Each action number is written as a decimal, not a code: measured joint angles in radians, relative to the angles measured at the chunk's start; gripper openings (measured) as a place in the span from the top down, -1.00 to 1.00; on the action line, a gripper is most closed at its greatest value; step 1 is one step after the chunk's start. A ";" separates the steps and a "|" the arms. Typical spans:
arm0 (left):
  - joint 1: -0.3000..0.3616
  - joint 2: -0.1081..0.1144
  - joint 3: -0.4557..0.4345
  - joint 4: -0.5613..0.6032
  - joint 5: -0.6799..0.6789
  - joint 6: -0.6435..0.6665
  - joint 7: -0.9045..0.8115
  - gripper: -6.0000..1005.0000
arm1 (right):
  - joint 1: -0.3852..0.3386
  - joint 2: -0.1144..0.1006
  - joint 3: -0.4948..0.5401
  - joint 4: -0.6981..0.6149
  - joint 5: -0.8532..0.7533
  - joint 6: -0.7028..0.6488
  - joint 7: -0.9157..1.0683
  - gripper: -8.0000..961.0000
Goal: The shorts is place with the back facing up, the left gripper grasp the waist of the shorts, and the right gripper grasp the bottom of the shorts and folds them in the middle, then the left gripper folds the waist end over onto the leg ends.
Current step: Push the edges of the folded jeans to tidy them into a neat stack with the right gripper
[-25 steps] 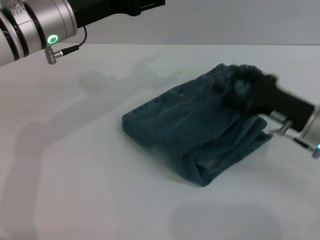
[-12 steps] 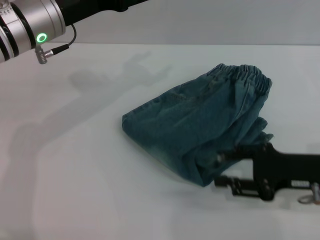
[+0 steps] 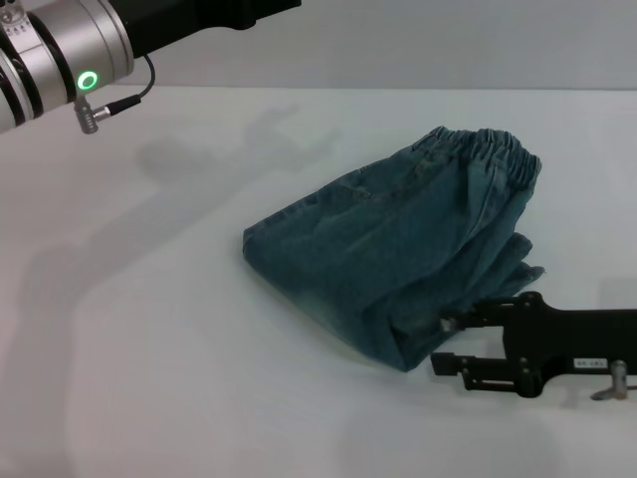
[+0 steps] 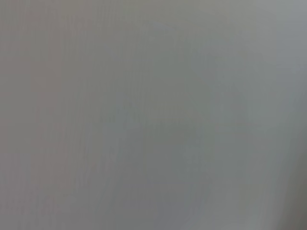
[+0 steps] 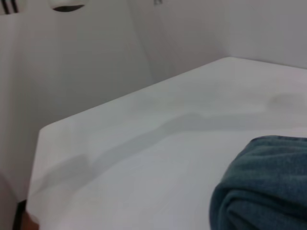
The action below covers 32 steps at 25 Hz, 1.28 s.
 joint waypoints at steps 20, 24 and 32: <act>0.017 0.000 -0.014 -0.002 -0.025 0.021 0.009 -0.70 | 0.162 0.022 -0.076 0.135 -0.040 0.122 0.025 -0.19; 0.018 0.000 -0.029 -0.002 -0.025 0.028 0.009 -0.70 | 0.196 0.023 -0.078 0.156 -0.039 0.163 0.034 -0.19; 0.020 0.001 -0.041 -0.002 -0.025 0.035 0.011 -0.70 | 0.269 0.024 -0.104 0.180 -0.039 0.227 0.062 -0.19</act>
